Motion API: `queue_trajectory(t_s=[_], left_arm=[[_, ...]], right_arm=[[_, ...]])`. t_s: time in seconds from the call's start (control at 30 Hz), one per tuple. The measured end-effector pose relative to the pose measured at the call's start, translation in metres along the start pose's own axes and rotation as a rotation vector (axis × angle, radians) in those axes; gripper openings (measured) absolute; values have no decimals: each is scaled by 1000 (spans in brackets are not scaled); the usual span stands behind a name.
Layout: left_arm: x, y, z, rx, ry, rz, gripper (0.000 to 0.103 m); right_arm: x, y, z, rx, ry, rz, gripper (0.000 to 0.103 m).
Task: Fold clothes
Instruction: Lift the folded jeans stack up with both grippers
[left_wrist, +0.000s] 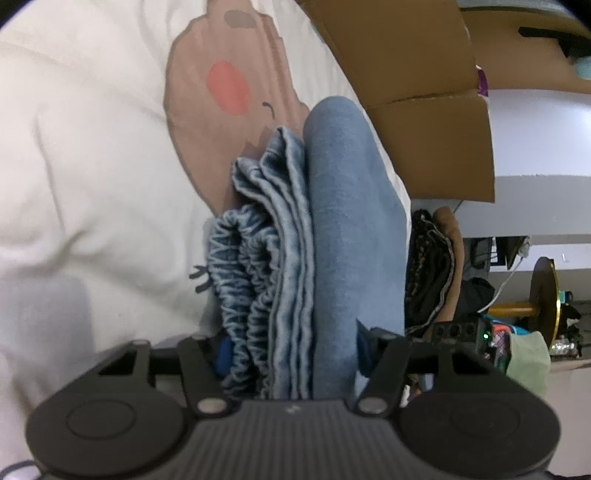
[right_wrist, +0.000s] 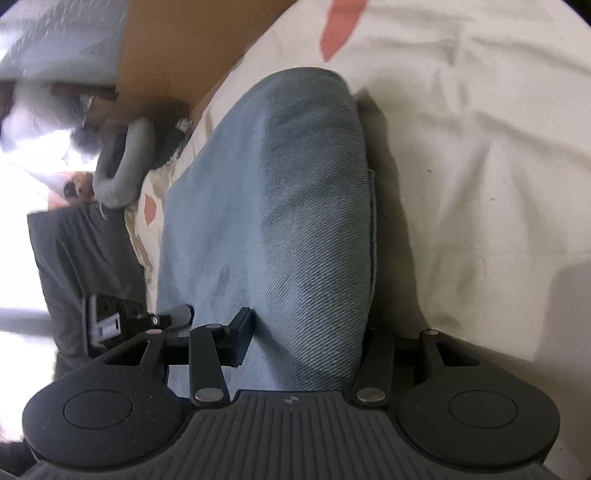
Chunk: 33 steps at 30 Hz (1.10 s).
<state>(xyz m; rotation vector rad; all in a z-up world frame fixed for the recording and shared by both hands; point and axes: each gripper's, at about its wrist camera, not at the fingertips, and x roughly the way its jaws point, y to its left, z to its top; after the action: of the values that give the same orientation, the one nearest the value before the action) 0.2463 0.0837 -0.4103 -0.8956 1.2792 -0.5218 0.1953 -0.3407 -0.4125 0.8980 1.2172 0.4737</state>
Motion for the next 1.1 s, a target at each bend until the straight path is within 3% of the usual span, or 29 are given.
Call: queue_trajectory(t_s=[0.13,0.43,0.6,1.1], left_arm=[[-8,-15,-3,20,-18,31,52],[-41,-50,-3,43,-12,66,48],[-66,-84,3,70,-28,87,48],[-179,-235,4,153,-148,121,48]], right_arm=[[-10,16,0,-18,2,-21,29],[-40,59,-13,-33,-7,-59,28],[-62,92,-16,-41,-27,-39,28],[-157,241,0,-149,-78,13,28]])
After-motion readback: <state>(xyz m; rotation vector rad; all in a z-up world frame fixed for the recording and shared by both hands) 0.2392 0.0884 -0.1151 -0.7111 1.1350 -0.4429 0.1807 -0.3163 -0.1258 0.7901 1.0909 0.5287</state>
